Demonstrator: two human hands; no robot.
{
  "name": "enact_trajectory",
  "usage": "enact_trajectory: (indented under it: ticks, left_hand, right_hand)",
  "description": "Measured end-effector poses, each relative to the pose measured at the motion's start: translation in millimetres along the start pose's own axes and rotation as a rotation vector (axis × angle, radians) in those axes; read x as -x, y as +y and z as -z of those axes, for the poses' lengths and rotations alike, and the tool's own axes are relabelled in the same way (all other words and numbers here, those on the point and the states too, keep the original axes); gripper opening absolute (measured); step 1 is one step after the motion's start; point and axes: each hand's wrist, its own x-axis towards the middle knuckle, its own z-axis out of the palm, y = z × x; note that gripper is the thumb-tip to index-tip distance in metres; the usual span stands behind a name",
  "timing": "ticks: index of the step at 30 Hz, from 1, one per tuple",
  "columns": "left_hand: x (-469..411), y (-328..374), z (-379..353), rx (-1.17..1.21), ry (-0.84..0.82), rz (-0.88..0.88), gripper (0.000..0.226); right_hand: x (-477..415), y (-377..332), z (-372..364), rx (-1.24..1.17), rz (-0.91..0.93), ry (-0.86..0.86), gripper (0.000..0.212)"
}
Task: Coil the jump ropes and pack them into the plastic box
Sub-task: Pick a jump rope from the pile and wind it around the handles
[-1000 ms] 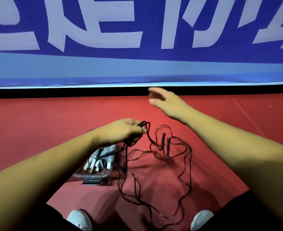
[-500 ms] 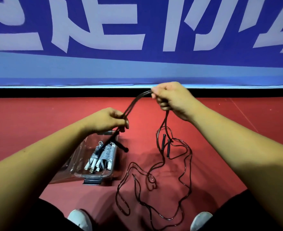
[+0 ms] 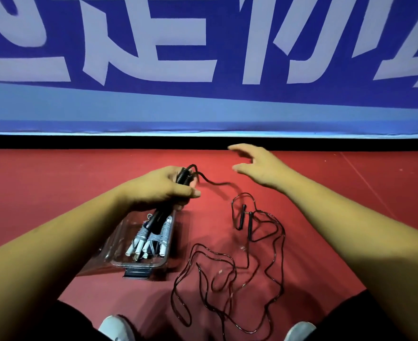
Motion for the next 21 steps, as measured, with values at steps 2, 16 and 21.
enact_trajectory:
  ticks: [2,16,21]
  left_hand:
    - [-3,1,-8,0.23,-0.105,0.027,0.013]
    - [1,12,-9,0.489,-0.159,0.079,0.008]
    - [5,10,1,0.533,-0.282,0.12,0.032]
  right_hand:
    - [6,-20,-8,-0.23,0.118,-0.133,0.043]
    - [12,-26,-41,-0.718,0.086,-0.336,0.025]
    - [11,-29,-44,-0.633,0.12,-0.461,0.023]
